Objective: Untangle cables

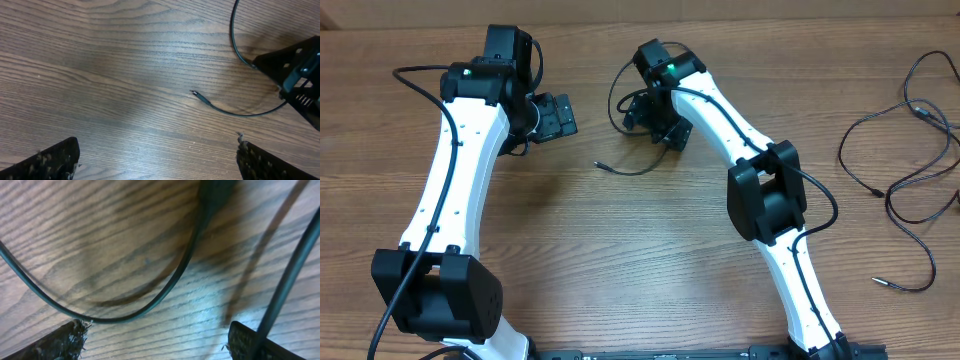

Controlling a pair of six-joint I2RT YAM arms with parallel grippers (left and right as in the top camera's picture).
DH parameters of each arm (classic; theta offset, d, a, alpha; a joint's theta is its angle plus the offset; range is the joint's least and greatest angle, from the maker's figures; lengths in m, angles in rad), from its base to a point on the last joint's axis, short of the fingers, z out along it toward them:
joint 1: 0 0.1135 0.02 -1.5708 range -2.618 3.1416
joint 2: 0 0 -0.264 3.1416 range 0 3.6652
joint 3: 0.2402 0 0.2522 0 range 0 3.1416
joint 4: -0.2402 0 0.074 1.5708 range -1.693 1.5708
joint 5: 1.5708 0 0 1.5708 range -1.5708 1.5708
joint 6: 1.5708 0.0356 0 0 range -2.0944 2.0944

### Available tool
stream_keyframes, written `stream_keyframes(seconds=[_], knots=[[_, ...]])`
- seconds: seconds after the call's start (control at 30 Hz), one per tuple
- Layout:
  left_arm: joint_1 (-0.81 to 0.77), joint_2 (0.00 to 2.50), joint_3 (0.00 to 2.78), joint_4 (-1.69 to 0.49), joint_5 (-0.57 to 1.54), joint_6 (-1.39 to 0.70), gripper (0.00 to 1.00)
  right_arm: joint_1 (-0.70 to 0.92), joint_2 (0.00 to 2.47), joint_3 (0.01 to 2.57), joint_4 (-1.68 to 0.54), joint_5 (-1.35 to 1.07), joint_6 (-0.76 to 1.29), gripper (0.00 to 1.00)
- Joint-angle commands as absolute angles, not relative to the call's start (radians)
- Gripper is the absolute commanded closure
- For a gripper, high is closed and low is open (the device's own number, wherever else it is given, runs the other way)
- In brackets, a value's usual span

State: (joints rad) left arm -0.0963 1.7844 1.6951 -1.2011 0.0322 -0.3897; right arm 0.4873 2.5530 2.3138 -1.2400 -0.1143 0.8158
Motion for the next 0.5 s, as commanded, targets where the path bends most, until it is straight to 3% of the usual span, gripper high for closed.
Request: stream_keyframes(seconds=[0.0, 0.47], knots=[[-0.099, 1.769, 1.704, -1.204, 0.023, -0.381, 0.00, 0.497, 2.550, 2.316, -1.238, -0.075, 0.842, 0.11], [-0.099, 1.769, 1.704, -1.216, 0.023, -0.381, 0.00, 0.506, 2.604, 2.310, -1.235, -0.051, 0.944, 0.13]])
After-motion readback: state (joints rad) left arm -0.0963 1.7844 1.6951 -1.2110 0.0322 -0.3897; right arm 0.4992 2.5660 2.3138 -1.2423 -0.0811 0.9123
